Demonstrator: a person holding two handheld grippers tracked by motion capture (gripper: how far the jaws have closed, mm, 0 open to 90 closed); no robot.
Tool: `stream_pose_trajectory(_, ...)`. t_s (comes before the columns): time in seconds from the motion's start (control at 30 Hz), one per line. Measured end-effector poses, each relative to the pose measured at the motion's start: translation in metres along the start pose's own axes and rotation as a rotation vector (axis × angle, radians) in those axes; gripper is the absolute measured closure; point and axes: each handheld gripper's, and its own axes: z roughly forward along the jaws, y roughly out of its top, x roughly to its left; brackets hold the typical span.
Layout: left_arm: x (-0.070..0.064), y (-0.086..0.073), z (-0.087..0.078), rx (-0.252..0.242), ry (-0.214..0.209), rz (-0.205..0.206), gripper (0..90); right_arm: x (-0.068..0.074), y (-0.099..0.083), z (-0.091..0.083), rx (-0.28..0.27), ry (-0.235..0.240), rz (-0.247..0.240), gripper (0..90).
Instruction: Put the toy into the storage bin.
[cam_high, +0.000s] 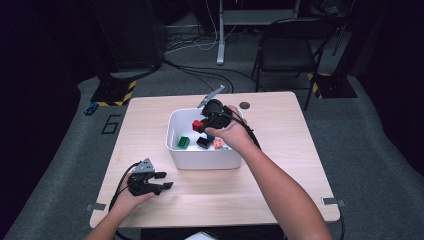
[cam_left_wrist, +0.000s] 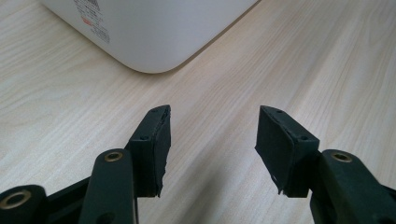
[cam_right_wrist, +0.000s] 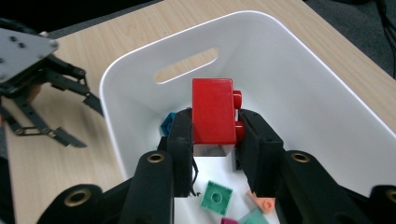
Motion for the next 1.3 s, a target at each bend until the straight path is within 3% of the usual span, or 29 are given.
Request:
stream_pose_trajectory(0.53, -0.001, 0.000, 0.000, 0.000, -0.002, 0.004, 44.9, -0.023, 0.007, 0.062, 0.007, -0.015, 0.033, 67.1)
stream_pose_trajectory(1.0, -0.002, 0.000, 0.001, 0.003, -0.014, -0.004, 44.9, -0.031, 0.006, 0.108, 0.078, -0.009, 0.064, 64.0)
stream_pose_trajectory(1.1, -0.002, 0.000, 0.001, -0.002, -0.013, -0.008, 44.9, -0.032, 0.006, 0.110, 0.084, -0.020, 0.086, 57.0)
stream_pose_trajectory(1.3, -0.002, 0.000, 0.000, 0.007, -0.016, 0.000, 44.9, -0.033, 0.005, 0.098, 0.075, -0.042, 0.091, 51.7)
